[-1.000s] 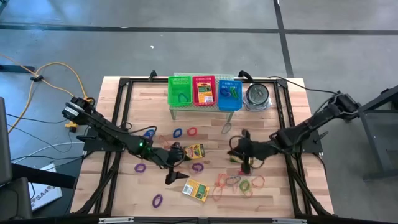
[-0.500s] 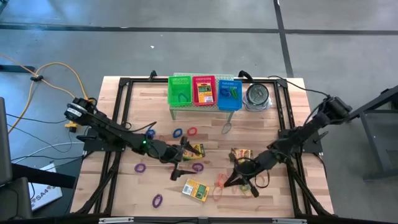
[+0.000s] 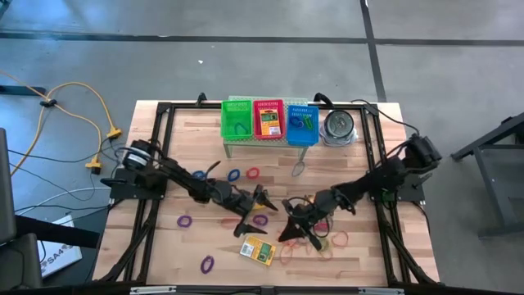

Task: Pick & Place Office Desk Supplies
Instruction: Put the orange rubber band into the green bin on the shelf

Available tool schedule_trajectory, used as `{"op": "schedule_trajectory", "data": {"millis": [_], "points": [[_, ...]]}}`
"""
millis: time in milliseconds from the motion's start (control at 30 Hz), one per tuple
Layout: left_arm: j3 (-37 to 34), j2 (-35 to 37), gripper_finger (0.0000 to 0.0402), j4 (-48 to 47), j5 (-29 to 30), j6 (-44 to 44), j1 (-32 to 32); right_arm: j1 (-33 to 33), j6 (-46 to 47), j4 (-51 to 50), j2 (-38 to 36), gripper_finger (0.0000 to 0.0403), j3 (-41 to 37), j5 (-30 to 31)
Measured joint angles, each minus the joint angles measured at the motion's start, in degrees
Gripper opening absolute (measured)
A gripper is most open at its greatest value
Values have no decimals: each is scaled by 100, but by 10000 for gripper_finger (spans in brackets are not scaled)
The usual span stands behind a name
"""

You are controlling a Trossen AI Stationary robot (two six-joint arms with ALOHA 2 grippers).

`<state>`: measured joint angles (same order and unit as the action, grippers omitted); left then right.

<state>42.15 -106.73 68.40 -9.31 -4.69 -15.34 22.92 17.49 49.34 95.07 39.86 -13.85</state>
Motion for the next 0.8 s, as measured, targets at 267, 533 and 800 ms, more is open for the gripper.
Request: {"op": "schedule_trajectory", "data": {"millis": [267,533,800], "points": [[0,-390,387,393,-25,-266,-54,-207,164,42,98,3,0,37],[2,-390,387,553,-23,-149,-340,-246,86,-341,98,3,2,581],[4,-390,387,536,-7,-281,-347,-373,240,-409,98,3,2,906]]}}
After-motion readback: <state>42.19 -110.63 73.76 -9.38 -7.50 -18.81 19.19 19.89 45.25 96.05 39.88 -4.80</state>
